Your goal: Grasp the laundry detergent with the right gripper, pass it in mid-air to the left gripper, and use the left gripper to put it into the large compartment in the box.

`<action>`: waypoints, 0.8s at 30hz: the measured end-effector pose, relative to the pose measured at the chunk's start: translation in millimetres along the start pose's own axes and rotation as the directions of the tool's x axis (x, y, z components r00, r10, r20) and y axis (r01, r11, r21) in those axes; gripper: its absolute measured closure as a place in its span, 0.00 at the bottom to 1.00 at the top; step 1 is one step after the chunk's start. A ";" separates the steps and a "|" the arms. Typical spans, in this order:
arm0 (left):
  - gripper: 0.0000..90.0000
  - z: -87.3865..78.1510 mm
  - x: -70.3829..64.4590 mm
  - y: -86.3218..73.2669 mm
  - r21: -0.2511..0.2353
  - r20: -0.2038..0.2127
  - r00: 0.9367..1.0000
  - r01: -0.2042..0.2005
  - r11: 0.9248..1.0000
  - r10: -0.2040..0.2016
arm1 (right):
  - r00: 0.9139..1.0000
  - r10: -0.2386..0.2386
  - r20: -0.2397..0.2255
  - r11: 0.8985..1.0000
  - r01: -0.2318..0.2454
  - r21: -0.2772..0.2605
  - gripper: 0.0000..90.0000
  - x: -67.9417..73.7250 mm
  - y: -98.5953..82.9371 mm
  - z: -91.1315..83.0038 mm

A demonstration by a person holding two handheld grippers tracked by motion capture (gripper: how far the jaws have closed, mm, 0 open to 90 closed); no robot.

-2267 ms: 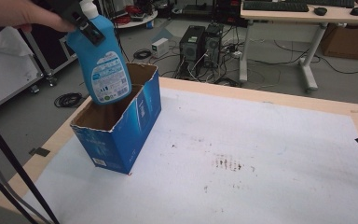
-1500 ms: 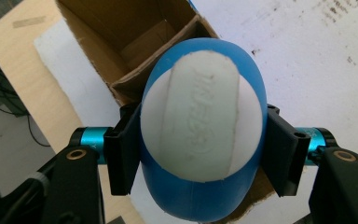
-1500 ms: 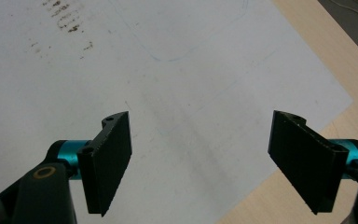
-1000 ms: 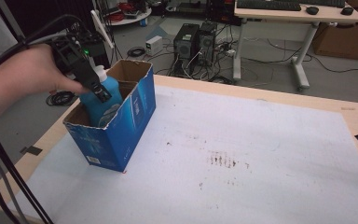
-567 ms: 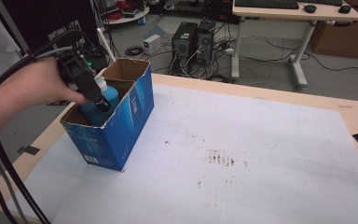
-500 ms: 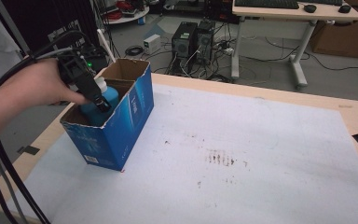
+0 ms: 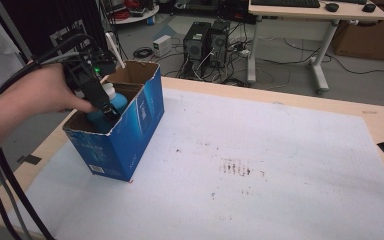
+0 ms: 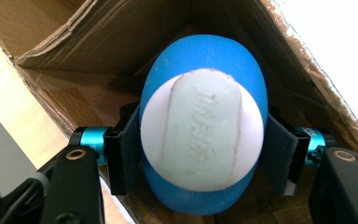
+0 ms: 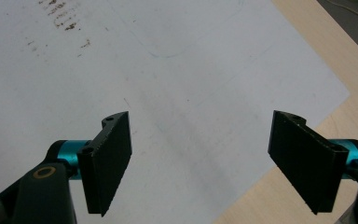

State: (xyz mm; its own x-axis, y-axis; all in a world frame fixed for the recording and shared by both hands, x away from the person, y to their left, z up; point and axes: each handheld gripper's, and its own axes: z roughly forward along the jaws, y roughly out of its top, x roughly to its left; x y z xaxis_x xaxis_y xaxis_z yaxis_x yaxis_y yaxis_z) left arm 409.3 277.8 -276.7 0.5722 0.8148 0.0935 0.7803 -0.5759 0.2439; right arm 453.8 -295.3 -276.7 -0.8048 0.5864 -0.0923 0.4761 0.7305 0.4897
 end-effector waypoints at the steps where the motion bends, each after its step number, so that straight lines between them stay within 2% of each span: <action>1: 0.42 0.1 -0.1 -0.2 -0.004 -0.001 1.000 0.001 1.000 -0.001 | 1.000 -0.001 -0.001 1.000 0.001 -0.003 0.23 0.0 -0.3 0.2; 24: 0.42 0.4 0.2 0.4 0.007 0.004 1.000 0.005 1.000 -0.005 | 1.000 0.002 0.000 1.000 -0.002 0.002 0.23 1.3 -1.2 0.7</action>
State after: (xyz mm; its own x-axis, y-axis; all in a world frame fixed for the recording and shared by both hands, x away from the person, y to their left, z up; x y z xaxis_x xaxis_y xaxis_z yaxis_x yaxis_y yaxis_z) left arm 409.8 277.7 -277.0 0.5695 0.8172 0.0882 0.7847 -0.5725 0.2379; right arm 452.4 -295.1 -278.0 -0.8038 0.5878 -0.0917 0.4783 0.7300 0.4882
